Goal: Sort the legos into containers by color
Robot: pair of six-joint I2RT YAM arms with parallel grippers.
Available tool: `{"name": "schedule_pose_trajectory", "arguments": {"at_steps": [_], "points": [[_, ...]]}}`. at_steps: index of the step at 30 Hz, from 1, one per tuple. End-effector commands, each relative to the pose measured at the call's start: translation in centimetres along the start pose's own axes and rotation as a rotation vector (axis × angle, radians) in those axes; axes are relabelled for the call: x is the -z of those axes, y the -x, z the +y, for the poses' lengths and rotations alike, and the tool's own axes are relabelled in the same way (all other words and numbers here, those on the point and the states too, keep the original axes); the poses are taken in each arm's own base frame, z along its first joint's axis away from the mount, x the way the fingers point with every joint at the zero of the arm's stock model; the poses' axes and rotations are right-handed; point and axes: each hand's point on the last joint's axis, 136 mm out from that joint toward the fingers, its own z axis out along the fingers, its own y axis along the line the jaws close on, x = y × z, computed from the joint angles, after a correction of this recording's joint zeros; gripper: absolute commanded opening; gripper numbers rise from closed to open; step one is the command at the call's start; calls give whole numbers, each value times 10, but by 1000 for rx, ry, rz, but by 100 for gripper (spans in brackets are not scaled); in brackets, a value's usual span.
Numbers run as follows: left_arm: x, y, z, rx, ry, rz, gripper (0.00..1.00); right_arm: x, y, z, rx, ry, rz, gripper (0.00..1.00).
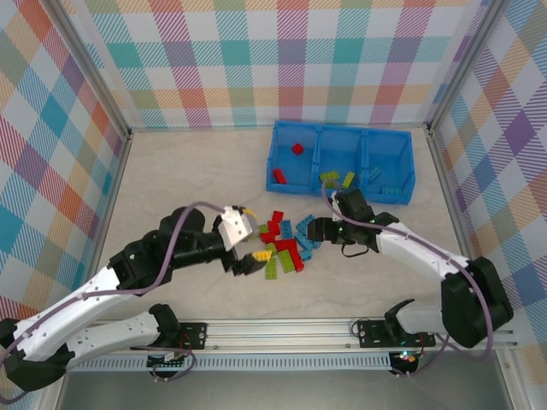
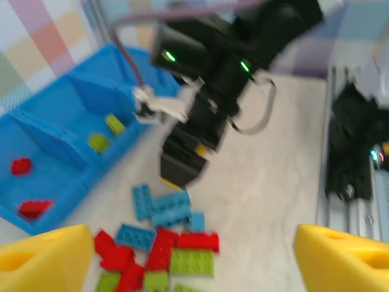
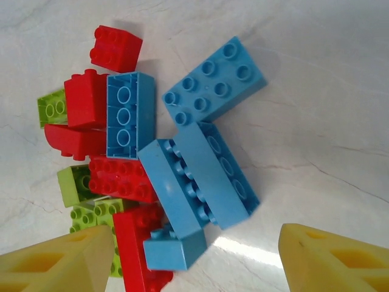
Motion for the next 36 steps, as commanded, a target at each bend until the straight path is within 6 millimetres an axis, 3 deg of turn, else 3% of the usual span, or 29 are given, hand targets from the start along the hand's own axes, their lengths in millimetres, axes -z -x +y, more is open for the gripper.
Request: {"name": "schedule_pose_trajectory", "arguments": {"at_steps": [1,3,9,14,18,20,25,32,36], "points": [[5,-63,-26,-127,-109,166,94,-14,9,17,10,111,17,70],[6,-74,-34,-165,-142,163,100,-23,5,11,-4,100,36,69],[-3,-91,-39,-239,-169,171,100,-46,-4,-14,-50,41,73,60],[-6,-100,-34,-276,-160,221,100,-53,-8,-25,-73,4,87,45],[-6,-103,-37,-274,-167,215,100,-57,-13,-33,-72,-27,104,49],[-5,-104,-36,-279,-160,211,100,-59,-16,-33,-67,-22,118,55],[-5,-104,-36,-289,-159,203,100,-65,-18,-29,-64,-1,152,57],[-6,-106,-37,-292,-161,208,100,-65,-14,-29,-62,-11,151,42],[-5,-108,-36,-292,-160,213,100,-53,-8,-21,-62,14,112,37]]}}
